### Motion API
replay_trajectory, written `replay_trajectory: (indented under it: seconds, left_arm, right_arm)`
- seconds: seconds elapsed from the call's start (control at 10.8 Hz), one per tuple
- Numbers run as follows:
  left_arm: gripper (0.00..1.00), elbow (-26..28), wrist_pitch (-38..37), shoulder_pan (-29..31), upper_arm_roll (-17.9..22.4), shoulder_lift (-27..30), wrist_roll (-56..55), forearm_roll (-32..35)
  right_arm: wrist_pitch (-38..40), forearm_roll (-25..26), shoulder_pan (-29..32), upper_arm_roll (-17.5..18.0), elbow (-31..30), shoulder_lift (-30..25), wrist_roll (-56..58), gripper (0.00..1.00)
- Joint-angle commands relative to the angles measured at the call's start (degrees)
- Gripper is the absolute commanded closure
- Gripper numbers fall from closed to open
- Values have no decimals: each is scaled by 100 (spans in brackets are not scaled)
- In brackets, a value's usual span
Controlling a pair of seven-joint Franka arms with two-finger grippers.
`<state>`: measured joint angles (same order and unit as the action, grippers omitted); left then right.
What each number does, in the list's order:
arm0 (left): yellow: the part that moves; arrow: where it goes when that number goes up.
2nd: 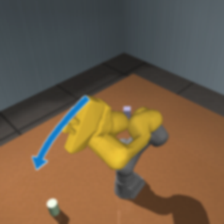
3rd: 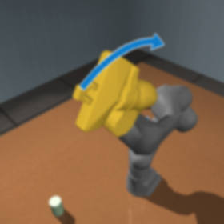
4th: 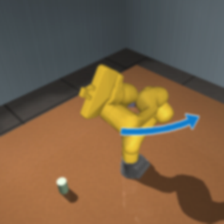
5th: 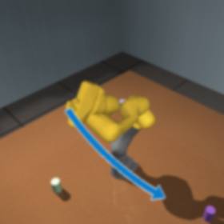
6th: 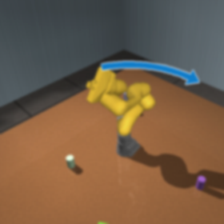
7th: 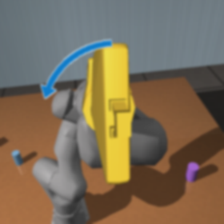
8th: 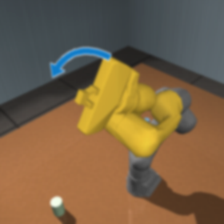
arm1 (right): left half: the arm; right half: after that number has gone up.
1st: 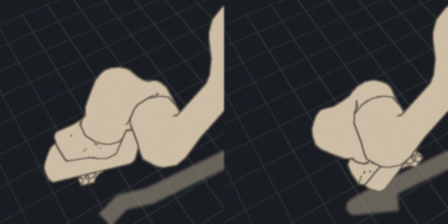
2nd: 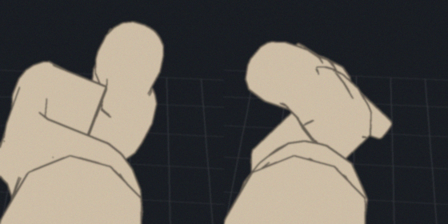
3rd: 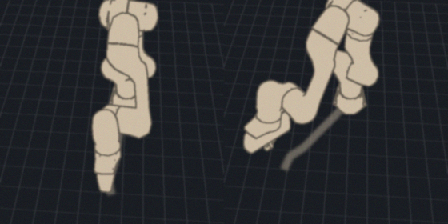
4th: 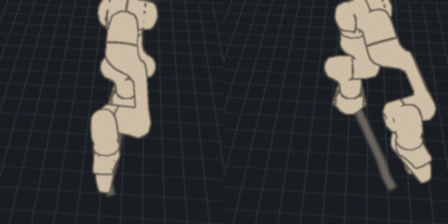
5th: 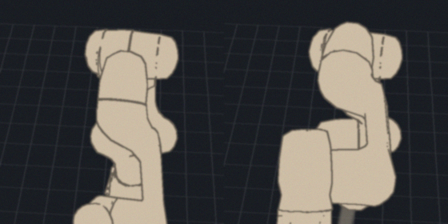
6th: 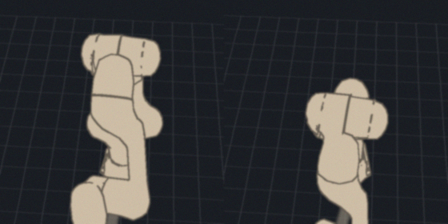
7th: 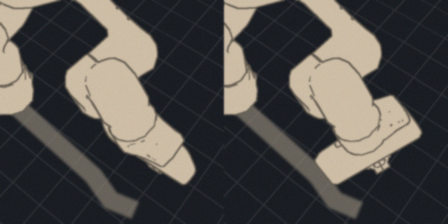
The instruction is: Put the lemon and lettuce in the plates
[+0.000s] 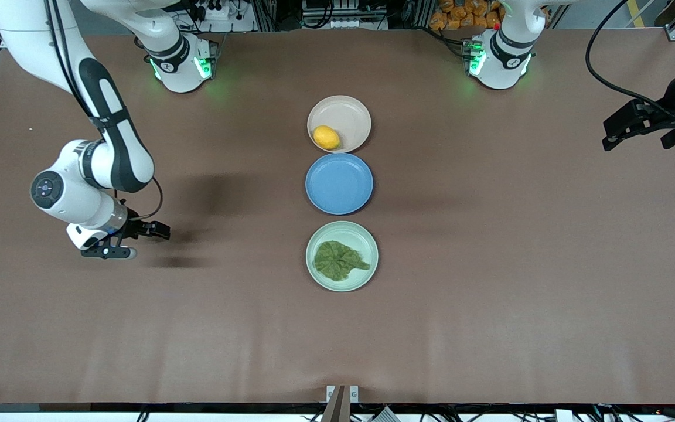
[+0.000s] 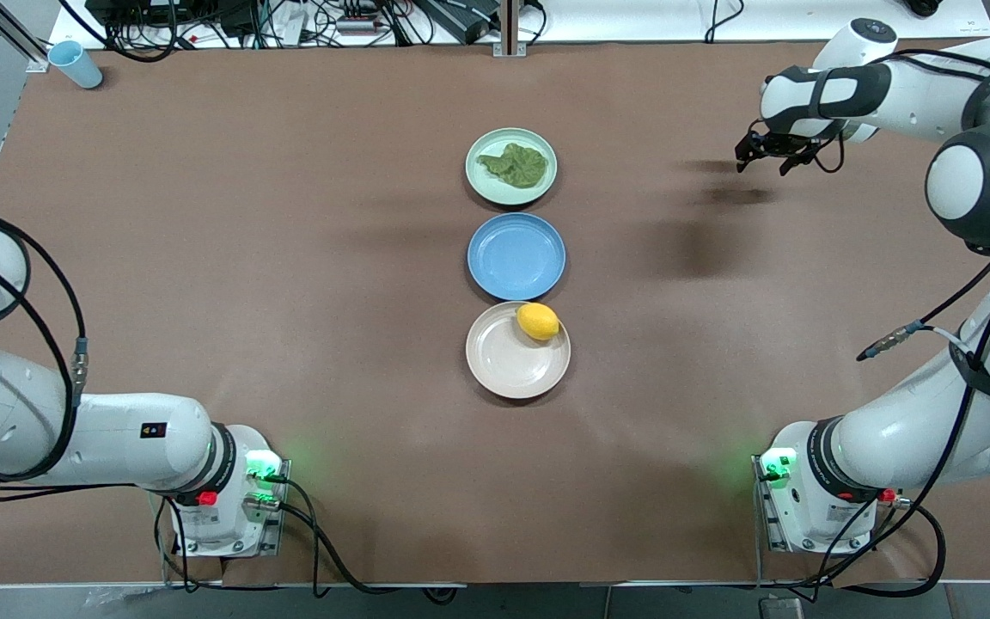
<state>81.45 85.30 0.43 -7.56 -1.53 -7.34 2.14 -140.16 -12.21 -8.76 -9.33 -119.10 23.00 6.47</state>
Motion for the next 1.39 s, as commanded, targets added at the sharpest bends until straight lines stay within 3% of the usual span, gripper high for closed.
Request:
replay_trajectory:
  seconds: [0.0,0.28,0.46,0.74,1.11,1.3]
  left_arm:
    - [0,91,-40,-35,70,127,416,172]
    - [0,82,-31,-9,132,118,557,120]
    - [0,73,-40,9,132,118,707,102]
    - [0,73,-40,9,123,118,707,102]
    - [0,64,-48,9,123,127,707,76]
    - [0,64,-48,9,115,127,707,84]
  right_arm:
    - [724,472,532,370,-70,-759,13,0]
    - [1585,702,795,501,-53,-1647,65,0]
    - [1780,946,1069,949,35,-2096,22,0]
    - [3359,1071,999,995,1165,-2169,-206,0]
    - [3573,1071,920,995,1440,-2353,-216,0]
    - [4055,1071,929,995,1983,-2345,-216,0]
